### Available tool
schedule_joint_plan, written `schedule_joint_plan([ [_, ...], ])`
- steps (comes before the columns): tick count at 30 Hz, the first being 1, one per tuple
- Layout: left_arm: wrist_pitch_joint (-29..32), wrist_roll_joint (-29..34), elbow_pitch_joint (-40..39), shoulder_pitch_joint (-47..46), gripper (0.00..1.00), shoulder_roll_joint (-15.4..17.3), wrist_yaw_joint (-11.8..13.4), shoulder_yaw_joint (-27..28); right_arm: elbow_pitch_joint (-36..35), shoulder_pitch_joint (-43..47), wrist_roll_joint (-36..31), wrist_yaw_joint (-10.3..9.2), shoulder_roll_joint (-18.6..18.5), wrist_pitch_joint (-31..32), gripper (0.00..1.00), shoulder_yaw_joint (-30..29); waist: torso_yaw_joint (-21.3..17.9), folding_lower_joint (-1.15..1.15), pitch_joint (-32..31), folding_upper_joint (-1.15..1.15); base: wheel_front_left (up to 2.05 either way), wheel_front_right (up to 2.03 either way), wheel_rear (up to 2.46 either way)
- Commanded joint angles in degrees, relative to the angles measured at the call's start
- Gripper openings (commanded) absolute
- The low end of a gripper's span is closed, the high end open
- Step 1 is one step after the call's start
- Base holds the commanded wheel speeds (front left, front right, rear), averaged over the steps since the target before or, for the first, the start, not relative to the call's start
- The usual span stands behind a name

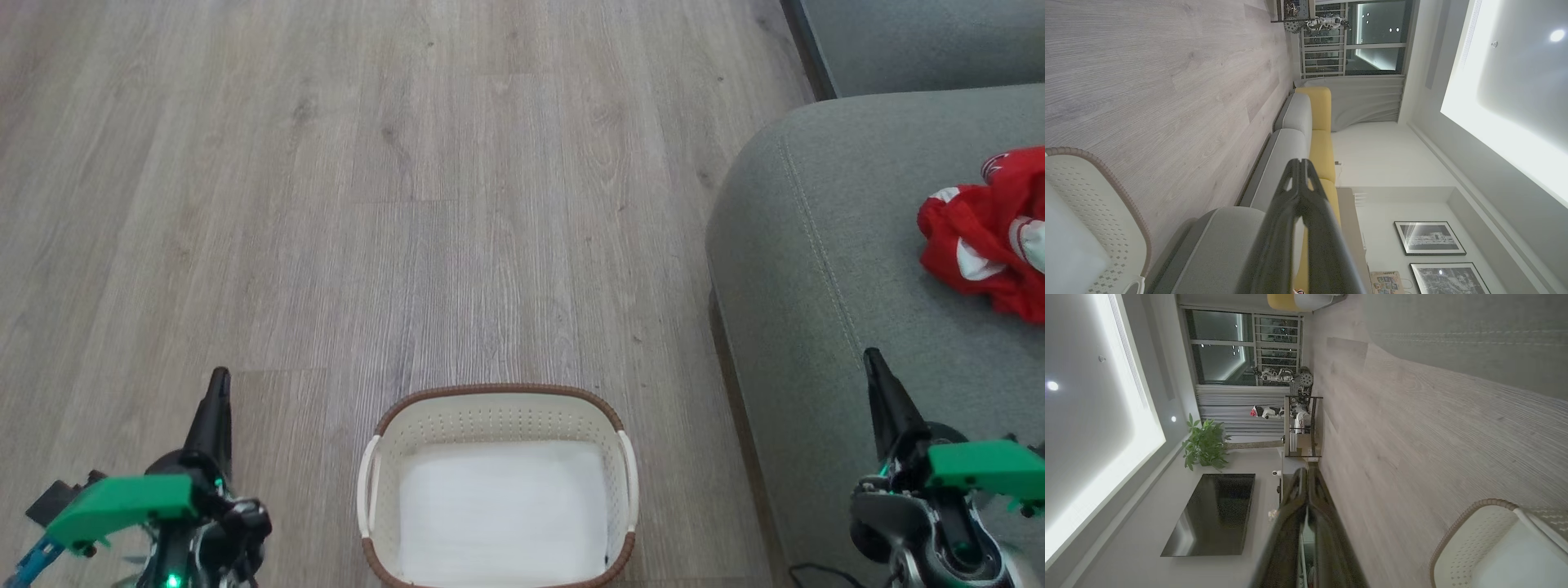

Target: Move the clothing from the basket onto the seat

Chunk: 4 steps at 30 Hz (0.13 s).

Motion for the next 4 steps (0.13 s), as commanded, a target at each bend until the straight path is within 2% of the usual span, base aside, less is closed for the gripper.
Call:
schedule_joint_plan([
  [1, 0.5, -1.8, -1.5, -3.3, 0.0, 0.4, -0.4, 2.2, -1.6, -3.0, 1.6, -0.01, 0.3, 0.7, 0.0, 0.8, 0.0, 0.0, 0.0, 0.0, 0.0, 0.0, 0.0],
  [4, 0.5, -1.8, -1.5, -3.3, 0.0, 0.4, -0.4, 2.2, -1.6, -3.0, 1.6, -0.01, 0.4, 0.8, 0.0, 0.7, 0.0, 0.0, 0.0, 0.0, 0.0, 0.0, 0.0],
])
